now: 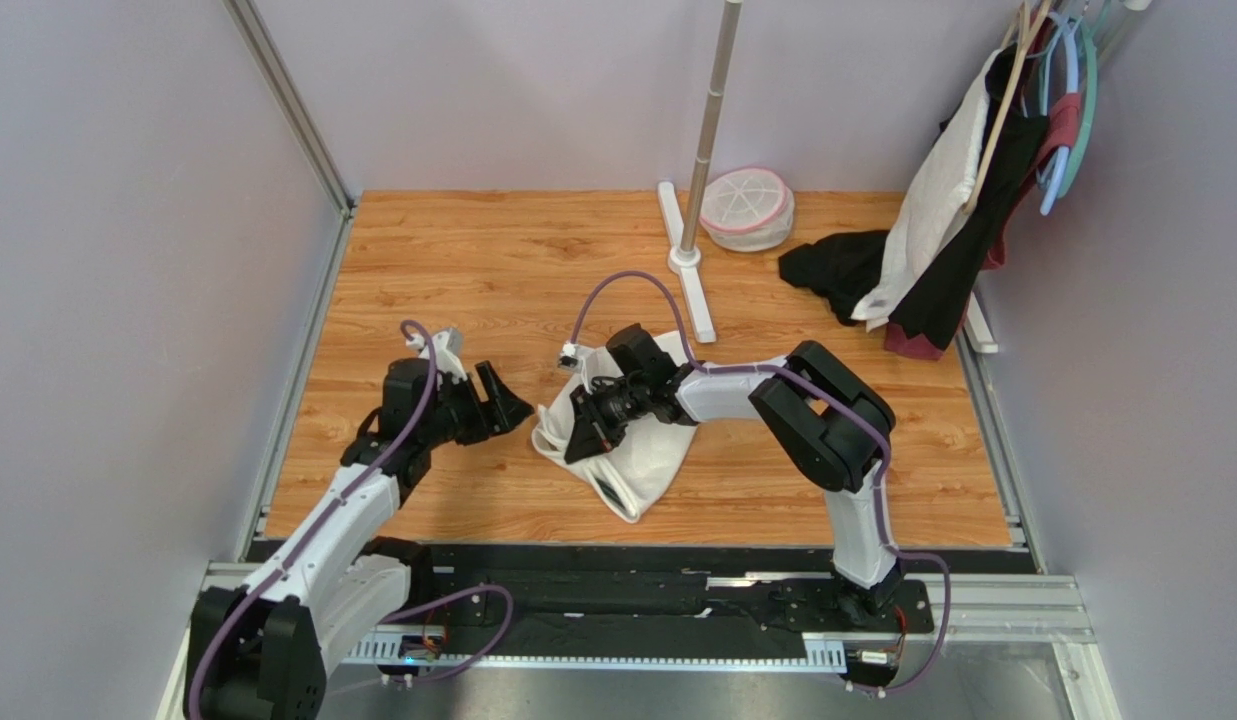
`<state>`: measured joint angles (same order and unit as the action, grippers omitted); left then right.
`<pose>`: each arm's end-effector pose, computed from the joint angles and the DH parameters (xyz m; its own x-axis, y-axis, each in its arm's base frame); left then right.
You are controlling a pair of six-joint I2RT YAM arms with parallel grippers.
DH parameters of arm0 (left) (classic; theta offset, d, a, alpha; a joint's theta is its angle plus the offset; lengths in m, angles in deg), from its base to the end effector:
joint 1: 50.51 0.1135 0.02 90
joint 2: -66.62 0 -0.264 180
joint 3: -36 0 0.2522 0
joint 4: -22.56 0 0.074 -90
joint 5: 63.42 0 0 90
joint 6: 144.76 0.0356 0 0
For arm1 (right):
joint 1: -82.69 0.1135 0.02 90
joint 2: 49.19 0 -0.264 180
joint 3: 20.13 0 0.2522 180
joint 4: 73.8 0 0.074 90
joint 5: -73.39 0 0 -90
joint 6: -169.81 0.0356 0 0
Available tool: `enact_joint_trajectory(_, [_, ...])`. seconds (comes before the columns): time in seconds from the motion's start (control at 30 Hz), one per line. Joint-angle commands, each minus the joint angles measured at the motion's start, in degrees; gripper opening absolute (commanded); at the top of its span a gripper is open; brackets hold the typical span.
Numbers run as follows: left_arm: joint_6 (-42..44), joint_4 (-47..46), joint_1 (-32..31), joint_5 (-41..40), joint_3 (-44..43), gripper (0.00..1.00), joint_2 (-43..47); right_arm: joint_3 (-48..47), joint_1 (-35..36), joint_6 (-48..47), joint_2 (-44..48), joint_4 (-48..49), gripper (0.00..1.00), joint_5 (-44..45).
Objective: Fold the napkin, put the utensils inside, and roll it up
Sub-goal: Roll the napkin with the utensil
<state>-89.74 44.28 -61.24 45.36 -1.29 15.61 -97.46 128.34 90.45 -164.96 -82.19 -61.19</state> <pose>0.1813 -0.0460 0.1964 -0.7156 -0.4168 -0.5605 0.0290 0.7840 -0.6200 0.2620 0.3037 0.1220 -0.6571 -0.4840 -0.5779 -0.7364 0.2481 0.6294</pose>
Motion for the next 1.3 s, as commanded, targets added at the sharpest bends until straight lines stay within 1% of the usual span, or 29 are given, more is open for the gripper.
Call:
enact_joint_trajectory(0.0, [2.6, -7.6, -4.3, 0.4, -1.4, 0.76, -6.3, -2.0, -2.0, 0.4, -3.9, -5.2, 0.0, -0.9])
enact_joint_trajectory(0.03, [2.9, -7.6, -4.9, -0.1, -2.7, 0.76, -9.2, -2.1, -2.1, 0.4, -4.1, -5.2, 0.0, -1.2])
enact_joint_trajectory(0.13, [2.9, -7.1, -5.9, -2.0, -5.6, 0.76, -14.2, -2.2, -2.6, 0.4, -4.6, -5.2, 0.0, -1.5])
enact_joint_trajectory(0.23, [3.0, -5.2, -6.2, -2.5, -7.9, 0.77, -17.1, -2.4, -2.6, 0.1, -4.6, -5.1, 0.0, -1.0])
enact_joint_trajectory(0.3, [2.2, -5.6, -6.7, -2.4, -8.0, 0.77, -17.8, -2.8, -2.7, -0.1, -4.7, -6.8, 0.0, -0.8])
enact_joint_trajectory(0.43, [0.4, -6.7, -7.9, -2.5, -7.9, 0.77, -21.6, -2.9, -2.7, -0.5, -4.8, -7.1, 0.0, -0.1])
enact_joint_trajectory(0.53, [-0.9, -7.2, -8.1, -0.9, -8.0, 0.74, -23.8, -2.6, -2.8, -0.5, -4.7, -7.3, 0.0, 0.7])
enact_joint_trajectory(0.6, [-1.2, -6.4, -8.2, -0.3, -8.2, 0.7, -24.1, -2.6, -2.9, -0.4, -5.0, -7.2, 0.0, 1.0])
enact_joint_trajectory(0.77, [-2.4, -2.6, -8.4, 0.2, -8.3, 0.7, -22.5, -2.7, -3.1, -0.2, -4.9, -7.1, 0.0, 2.5])
enact_joint_trajectory(0.87, [-5.2, -2.6, -8.8, 1.9, -7.1, 0.71, -22.1, -2.7, -3.1, -0.3, -4.8, -7.2, 0.0, 3.4])
enact_joint_trajectory(0.93, [-7.2, -3.0, -9.6, 2.5, -6.7, 0.7, -22.2, -2.6, -3.1, -0.4, -4.6, -7.4, 0.0, 4.3])
enact_joint_trajectory(1.0, [-8.3, -3.3, -10.3, 2.2, -6.5, 0.67, -22.5, -2.5, -3.2, -0.4, -4.6, -7.4, 0.0, 4.9])
enact_joint_trajectory(1.03, [-8.6, -3.5, -10.4, 2.2, -6.5, 0.64, -22.6, -2.4, -3.1, -0.4, -4.6, -7.5, 0.0, 5.2])
enact_joint_trajectory(1.1, [-9.5, -4.0, -10.5, 2.9, -6.5, 0.59, -22.8, -2.3, -3.2, -0.4, -4.5, -7.5, 0.0, 6.1])
enact_joint_trajectory(1.13, [-9.6, -4.0, -10.5, 3.1, -6.5, 0.51, -22.8, -2.3, -3.1, -0.4, -4.4, -7.5, 0.0, 6.2])
enact_joint_trajectory(1.2, [-9.8, -3.8, -10.5, 2.8, -6.4, 0.44, -22.8, -2.2, -3.1, -0.4, -4.3, -7.5, 0.0, 6.5])
enact_joint_trajectory(1.23, [-9.7, -3.7, -10.5, 2.7, -6.5, 0.35, -22.9, -2.2, -3.2, -0.4, -4.2, -7.4, 0.0, 6.6])
enact_joint_trajectory(1.27, [-9.5, -3.7, -10.5, 2.7, -6.4, 0.31, -23.2, -2.1, -3.1, -0.4, -4.0, -7.4, 0.0, 6.7])
